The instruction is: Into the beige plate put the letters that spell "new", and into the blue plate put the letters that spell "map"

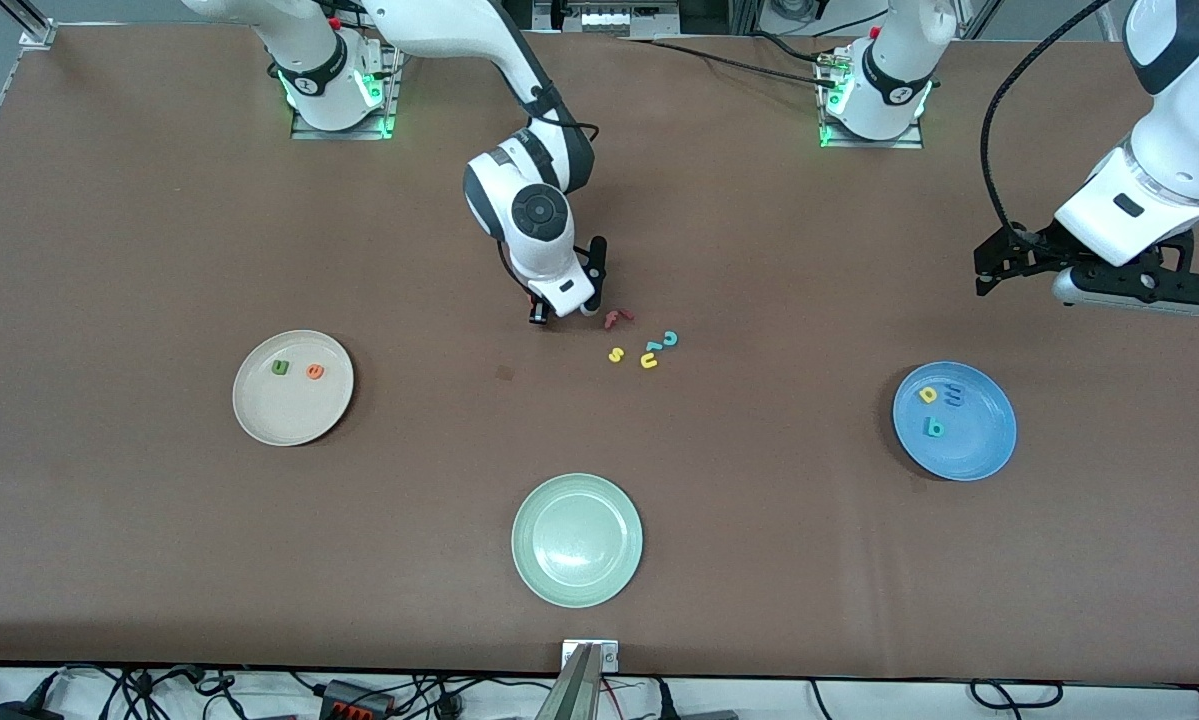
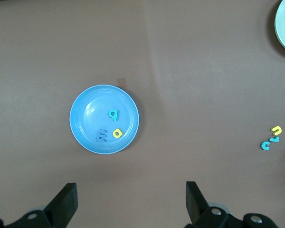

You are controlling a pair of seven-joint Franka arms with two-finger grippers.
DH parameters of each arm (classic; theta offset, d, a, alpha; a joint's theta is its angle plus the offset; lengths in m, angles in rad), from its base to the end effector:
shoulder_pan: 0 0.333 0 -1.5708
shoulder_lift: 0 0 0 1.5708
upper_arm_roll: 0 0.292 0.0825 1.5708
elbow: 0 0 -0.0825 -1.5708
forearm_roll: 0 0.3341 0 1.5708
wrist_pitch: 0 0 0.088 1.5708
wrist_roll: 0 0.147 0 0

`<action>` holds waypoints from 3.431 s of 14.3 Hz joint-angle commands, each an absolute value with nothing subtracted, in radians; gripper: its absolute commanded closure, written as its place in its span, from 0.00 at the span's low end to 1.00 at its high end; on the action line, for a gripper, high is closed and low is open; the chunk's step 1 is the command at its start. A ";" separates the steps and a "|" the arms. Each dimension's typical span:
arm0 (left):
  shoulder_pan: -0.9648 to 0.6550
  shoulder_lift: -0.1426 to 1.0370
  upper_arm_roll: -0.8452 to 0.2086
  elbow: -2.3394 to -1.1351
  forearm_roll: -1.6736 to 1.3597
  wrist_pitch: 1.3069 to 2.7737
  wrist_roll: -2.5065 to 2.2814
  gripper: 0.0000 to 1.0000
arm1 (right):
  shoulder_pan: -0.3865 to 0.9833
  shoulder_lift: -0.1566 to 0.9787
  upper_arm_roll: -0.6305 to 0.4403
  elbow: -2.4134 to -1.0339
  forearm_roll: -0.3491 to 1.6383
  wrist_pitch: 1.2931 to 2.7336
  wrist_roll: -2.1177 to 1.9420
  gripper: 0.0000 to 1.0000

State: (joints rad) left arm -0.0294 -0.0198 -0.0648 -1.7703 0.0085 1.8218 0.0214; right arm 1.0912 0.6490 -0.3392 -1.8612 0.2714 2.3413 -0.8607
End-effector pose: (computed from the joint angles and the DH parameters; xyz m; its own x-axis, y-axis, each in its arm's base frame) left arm 0.5162 -0.0480 0.5077 0.9906 -0.1173 0.0710 -0.1168 -0.9931 -0.0112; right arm 0.4113 0.4021 0.1534 0.1044 0.9895 -0.1001 0.9916 -0.1113 -0.0660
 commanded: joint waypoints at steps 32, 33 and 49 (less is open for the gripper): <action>-0.044 -0.035 -0.067 -1.781 0.006 1.821 0.031 0.00 | 0.686 0.555 -0.715 -1.789 0.333 2.048 -0.812 0.00; -0.044 -0.037 -0.067 -1.781 0.006 1.821 0.031 0.00 | 0.684 0.545 -0.729 -1.754 0.340 2.001 -0.764 0.00; -0.048 -0.037 -0.067 -1.781 0.006 1.819 0.031 0.00 | 0.398 0.414 -0.248 -1.582 0.246 1.866 0.219 0.00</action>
State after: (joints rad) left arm -0.0410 -0.0199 -0.0697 -1.7714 0.0085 1.8217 0.0214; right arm 0.4915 0.4642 -0.3772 -1.6010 0.3108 1.9099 0.0690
